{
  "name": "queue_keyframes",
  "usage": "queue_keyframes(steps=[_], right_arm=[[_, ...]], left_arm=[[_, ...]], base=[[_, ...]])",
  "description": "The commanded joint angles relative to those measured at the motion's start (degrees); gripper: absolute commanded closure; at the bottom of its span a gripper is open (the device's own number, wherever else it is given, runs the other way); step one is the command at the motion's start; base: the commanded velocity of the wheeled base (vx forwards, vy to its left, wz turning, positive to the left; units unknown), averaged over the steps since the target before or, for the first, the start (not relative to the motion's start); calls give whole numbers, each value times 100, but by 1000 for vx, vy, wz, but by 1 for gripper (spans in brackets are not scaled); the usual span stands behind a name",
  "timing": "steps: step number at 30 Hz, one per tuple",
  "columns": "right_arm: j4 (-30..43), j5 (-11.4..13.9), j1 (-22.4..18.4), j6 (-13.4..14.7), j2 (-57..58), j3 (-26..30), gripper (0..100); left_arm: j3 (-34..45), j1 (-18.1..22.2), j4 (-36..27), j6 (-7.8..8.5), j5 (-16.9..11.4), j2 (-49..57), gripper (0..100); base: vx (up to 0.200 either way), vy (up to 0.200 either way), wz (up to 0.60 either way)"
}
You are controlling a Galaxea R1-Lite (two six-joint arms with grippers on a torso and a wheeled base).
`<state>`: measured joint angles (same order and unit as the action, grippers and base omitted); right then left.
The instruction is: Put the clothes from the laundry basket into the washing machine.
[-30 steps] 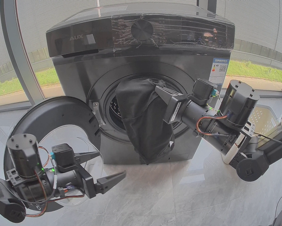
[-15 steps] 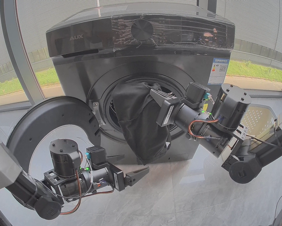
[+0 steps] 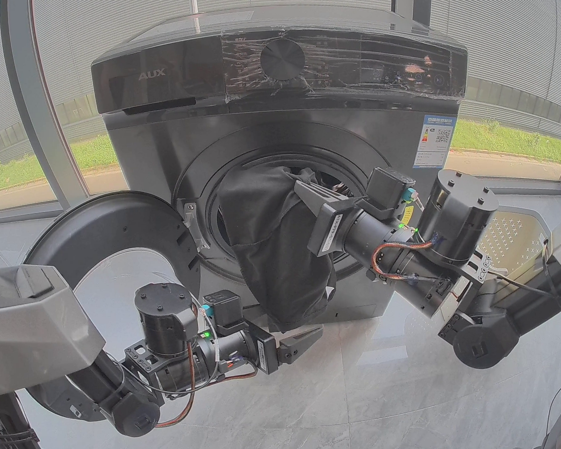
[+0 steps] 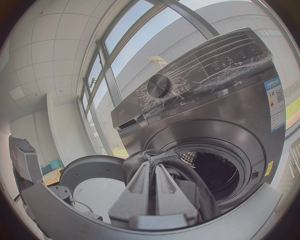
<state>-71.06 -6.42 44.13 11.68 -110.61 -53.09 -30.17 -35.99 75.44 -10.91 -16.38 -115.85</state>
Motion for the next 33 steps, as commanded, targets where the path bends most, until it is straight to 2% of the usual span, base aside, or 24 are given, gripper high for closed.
queue_keyframes(steps=[1, 6, 12, 17, 29, 32, 33], right_arm=[[-4, 1, -18, 1, 4, -17, 100], [4, -17, -62, 1, -75, -26, 100], [-4, -17, -45, 1, -84, 0, 100], [4, -17, -54, 1, -102, 0, 100], [4, -87, 25, -8, -93, 0, 100], [-4, -87, 25, -8, -93, 0, 100], [-4, -87, 25, -8, -93, 9, 100]], left_arm=[[38, -75, 15, 1, -5, -8, 0], [205, -269, 50, -8, -40, 317, 0], [178, -277, 59, -25, -234, 308, 0], [11, -295, 182, -350, -225, 247, 0], [-525, -216, 244, -368, -111, -544, 0], [-674, -207, 244, -359, -5, -694, 0], [-824, -198, 279, -350, 109, -834, 0]], base=[[0, 0, 0], [0, 0, 0], [0, 0, 0], [0, 0, 0], [0, 0, 0], [0, 0, 0], [0, 0, 0]])
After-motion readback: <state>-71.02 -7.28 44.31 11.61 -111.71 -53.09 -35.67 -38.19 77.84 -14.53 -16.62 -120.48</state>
